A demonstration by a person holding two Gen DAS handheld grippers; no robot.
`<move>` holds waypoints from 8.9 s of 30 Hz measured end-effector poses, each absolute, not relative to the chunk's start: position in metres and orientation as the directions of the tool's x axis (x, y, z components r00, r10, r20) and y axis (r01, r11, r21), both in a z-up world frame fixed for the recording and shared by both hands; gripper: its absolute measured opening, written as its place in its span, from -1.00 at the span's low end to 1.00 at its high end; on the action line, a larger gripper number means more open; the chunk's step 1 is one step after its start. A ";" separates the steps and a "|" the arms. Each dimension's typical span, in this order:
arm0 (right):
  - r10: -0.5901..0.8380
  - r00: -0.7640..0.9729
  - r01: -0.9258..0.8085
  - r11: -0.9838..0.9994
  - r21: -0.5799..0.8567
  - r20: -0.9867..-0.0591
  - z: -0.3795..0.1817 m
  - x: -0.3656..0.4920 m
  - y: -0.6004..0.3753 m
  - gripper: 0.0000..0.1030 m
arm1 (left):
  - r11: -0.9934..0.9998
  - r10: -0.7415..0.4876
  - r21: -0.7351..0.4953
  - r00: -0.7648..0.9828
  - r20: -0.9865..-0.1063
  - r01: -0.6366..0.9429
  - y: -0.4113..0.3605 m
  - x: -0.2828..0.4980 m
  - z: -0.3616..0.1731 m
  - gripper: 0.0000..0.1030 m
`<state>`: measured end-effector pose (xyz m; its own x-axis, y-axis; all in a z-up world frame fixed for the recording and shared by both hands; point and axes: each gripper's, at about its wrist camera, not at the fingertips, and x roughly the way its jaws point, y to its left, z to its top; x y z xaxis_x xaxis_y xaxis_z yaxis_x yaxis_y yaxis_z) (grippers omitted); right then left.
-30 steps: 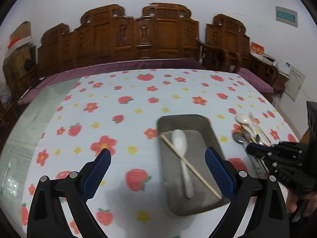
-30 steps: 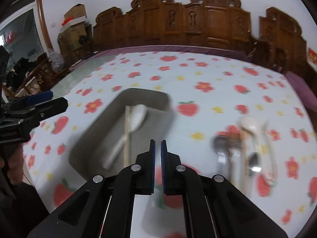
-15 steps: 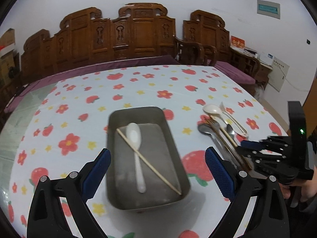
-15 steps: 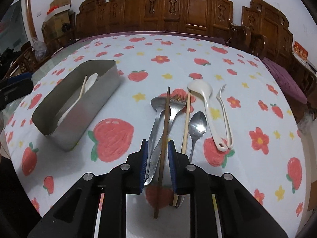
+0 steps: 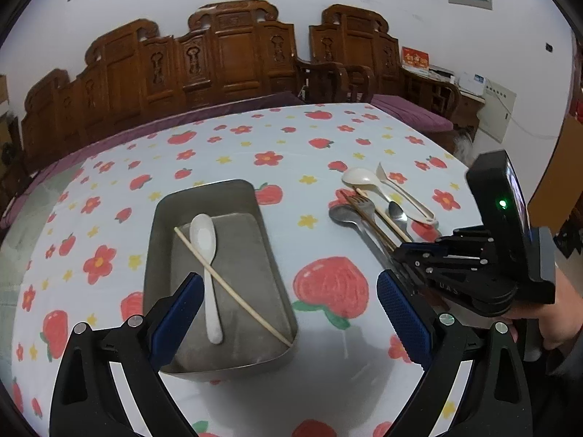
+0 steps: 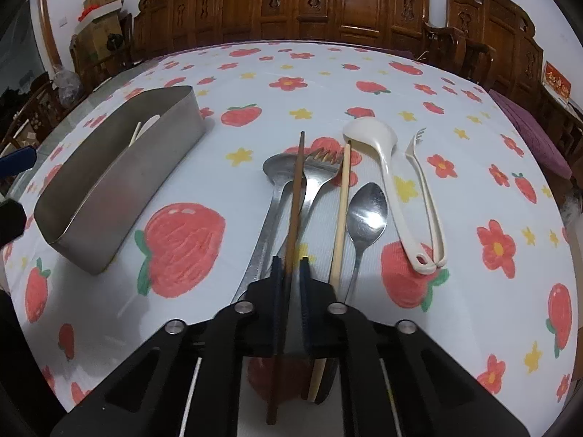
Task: Organize utensils
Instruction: 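Grasp a dark wooden chopstick from the utensil row with the right tool, then grasp a metal spoon by its handle with the left tool, then place the metal spoon into the tray with the left tool while the right tool holds the chopstick, then lower the dark chopstick into the tray and open the right tool, then grasp another wooden chopstick from the utensil row with the right tool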
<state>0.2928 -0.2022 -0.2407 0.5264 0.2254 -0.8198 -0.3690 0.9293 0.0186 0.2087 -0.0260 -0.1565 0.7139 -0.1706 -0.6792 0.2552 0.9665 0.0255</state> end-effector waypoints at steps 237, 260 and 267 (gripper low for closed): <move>0.247 0.562 -0.352 0.935 0.042 -0.789 -0.220 0.276 -0.231 -0.60 | 0.965 -0.224 -0.057 0.691 -0.688 0.256 -0.019 0.216 -0.156 0.72; 0.203 0.544 -0.363 0.932 -0.010 -0.814 -0.248 0.308 -0.220 -0.83 | 0.957 -0.231 -0.040 0.674 -0.702 0.287 -0.041 0.216 -0.165 0.72; 0.264 0.598 -0.331 0.941 0.067 -0.757 -0.224 0.300 -0.252 -0.89 | 0.953 -0.231 -0.022 0.677 -0.699 0.303 -0.055 0.213 -0.165 0.72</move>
